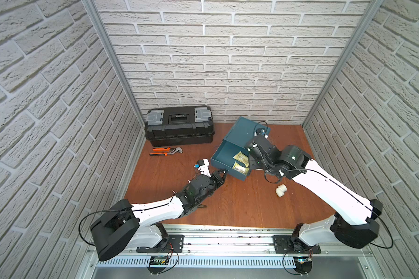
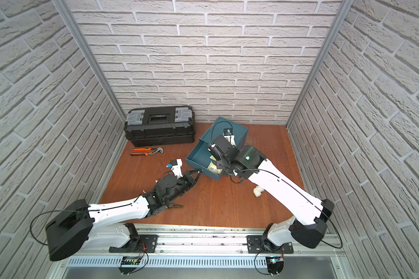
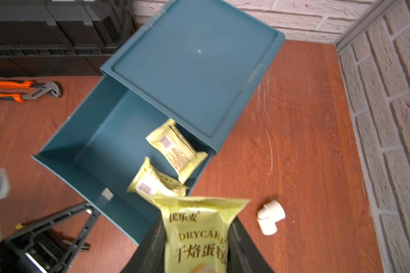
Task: Take the cookies out of the drawer
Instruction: Place the cookie at the center of the board.
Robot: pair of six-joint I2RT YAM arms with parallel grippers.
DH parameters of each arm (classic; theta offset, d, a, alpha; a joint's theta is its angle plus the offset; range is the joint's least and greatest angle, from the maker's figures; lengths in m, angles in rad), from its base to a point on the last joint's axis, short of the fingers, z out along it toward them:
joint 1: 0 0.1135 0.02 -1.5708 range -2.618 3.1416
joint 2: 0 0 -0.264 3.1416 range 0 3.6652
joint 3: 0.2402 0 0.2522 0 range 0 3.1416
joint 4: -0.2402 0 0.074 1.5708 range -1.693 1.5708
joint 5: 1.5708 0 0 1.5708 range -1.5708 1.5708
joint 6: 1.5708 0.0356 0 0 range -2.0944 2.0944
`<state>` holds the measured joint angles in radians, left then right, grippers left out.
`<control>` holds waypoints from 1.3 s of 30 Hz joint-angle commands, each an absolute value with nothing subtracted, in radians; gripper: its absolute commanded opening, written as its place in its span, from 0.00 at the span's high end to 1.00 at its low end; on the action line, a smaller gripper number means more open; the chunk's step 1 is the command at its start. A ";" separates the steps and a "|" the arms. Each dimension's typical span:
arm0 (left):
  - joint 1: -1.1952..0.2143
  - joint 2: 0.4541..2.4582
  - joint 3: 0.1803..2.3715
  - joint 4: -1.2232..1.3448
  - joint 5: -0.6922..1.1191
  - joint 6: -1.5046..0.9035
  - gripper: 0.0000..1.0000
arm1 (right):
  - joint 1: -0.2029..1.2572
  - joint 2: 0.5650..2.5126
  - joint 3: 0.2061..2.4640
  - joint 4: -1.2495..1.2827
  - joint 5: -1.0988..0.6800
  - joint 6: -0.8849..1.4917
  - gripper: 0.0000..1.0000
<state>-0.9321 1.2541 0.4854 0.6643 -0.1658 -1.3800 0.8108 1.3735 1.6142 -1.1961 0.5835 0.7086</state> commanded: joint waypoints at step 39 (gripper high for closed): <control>-0.941 1.212 0.492 0.560 -0.186 -1.355 1.00 | 0.499 1.446 0.701 -0.498 0.211 0.698 0.47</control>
